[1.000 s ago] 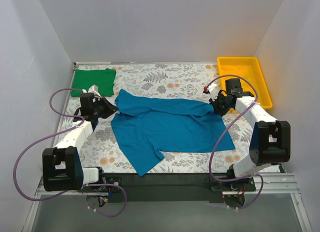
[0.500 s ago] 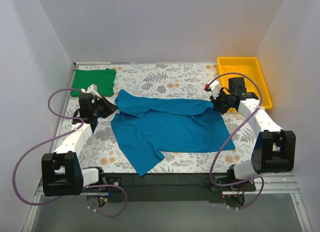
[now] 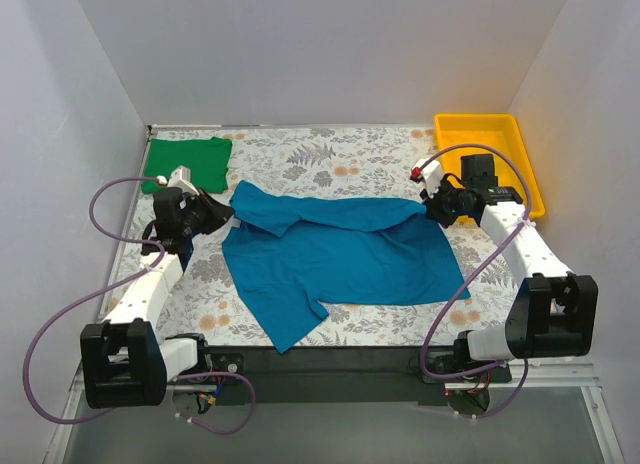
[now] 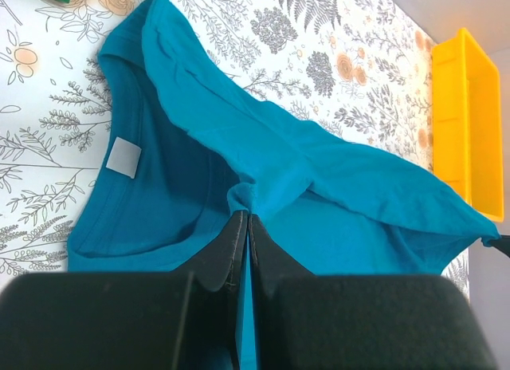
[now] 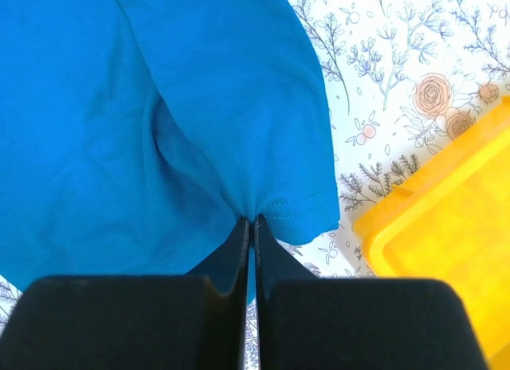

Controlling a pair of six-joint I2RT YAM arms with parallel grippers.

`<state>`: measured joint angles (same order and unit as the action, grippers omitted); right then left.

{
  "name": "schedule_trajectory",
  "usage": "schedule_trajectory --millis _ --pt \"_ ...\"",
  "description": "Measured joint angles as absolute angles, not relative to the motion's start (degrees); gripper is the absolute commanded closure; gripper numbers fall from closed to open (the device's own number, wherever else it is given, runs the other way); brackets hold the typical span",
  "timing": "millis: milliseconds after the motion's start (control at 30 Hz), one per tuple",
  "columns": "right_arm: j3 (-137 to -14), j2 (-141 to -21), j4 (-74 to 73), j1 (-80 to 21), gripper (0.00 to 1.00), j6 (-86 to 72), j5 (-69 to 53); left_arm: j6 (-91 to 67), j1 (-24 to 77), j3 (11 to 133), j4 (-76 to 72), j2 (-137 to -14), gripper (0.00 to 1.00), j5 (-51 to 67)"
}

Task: Fold and stack the t-shirts
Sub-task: Flatten the tshirt out

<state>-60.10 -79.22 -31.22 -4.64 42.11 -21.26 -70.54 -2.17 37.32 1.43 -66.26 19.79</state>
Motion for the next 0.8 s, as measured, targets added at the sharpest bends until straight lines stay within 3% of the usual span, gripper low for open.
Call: schedule_trajectory --millis 800 --pt "-58.2 -70.5 -32.7 -4.6 0.99 42.7 -24.3 -72.7 -2.2 40.2 7.7 -56.6 1.0 19.7"
